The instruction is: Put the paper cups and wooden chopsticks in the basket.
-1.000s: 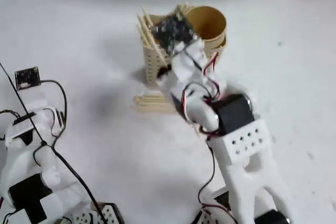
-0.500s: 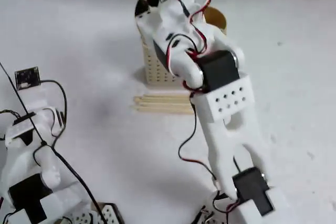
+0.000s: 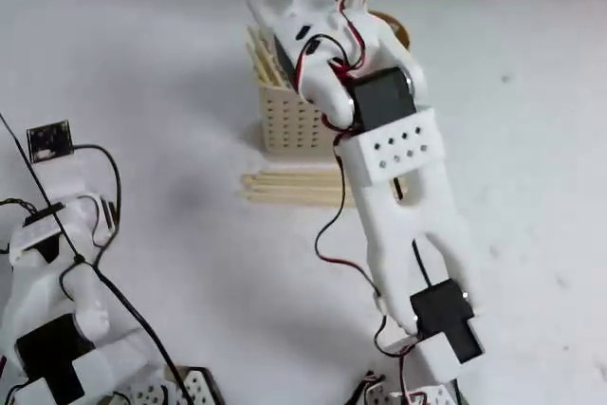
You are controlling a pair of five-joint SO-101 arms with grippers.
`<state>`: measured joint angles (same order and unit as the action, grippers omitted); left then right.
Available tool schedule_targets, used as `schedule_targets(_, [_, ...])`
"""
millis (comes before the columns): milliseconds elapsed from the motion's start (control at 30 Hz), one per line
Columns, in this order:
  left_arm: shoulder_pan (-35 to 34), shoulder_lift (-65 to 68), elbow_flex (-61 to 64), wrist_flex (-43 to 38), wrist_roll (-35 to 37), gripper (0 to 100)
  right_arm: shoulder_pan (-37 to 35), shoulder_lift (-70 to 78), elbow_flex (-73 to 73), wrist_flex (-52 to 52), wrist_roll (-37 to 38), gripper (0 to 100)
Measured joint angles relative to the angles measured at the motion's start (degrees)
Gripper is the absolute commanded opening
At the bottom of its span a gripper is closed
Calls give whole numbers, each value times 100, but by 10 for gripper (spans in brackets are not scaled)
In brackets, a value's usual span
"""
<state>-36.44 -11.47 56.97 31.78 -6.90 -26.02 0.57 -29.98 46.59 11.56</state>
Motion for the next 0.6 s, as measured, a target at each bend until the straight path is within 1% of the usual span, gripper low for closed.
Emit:
schedule_targets(100, [0,0,0,0,0,157,97,0,0,44,0,22])
schedule_targets(333, [0,0,0,0,0,157,79,9,378,695,0,29])
schedule_targets(600, [0,0,0,0,0,157,158,0,387,1125,-18,190])
